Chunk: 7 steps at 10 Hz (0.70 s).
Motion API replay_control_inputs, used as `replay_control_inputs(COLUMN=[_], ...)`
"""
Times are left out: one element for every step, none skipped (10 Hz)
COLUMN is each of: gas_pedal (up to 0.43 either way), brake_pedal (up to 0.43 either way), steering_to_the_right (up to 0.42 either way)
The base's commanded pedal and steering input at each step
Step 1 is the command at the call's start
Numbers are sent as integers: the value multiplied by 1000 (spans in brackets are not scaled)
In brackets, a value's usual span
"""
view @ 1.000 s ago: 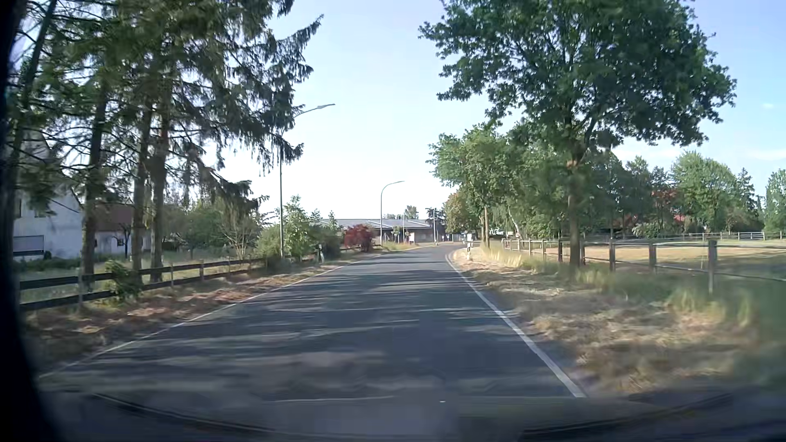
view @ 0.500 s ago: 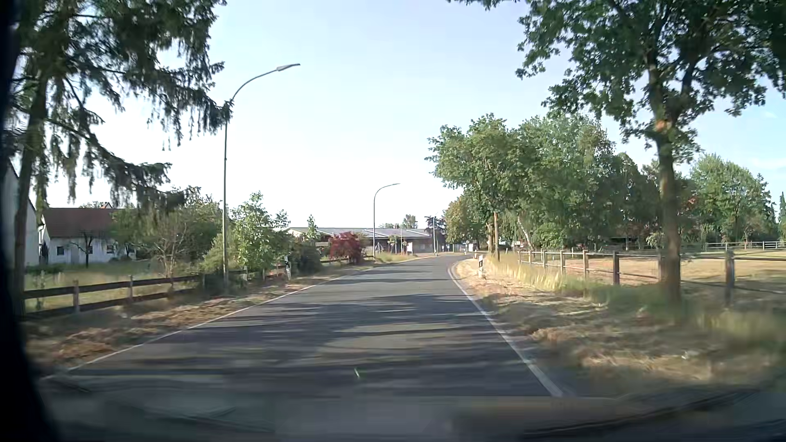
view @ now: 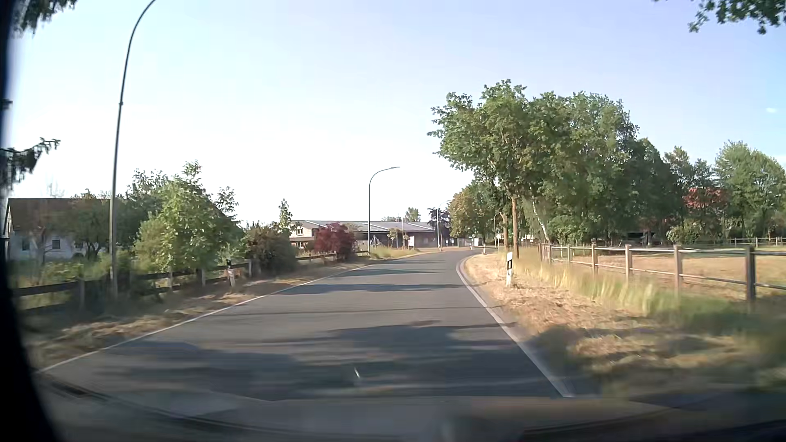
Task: Follow the waypoints while adhering to traffic rules and regulations
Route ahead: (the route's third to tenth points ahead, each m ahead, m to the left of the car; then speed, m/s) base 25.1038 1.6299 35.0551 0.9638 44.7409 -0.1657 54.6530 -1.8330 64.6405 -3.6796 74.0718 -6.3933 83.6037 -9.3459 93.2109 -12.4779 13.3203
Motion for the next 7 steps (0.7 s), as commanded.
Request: replay_control_inputs(gas_pedal=[157,157,157,150,138,138,130], brake_pedal=[6,6,6,6,6,6,6], steering_to_the_right=[-4,-3,-3,0,4,6,8])
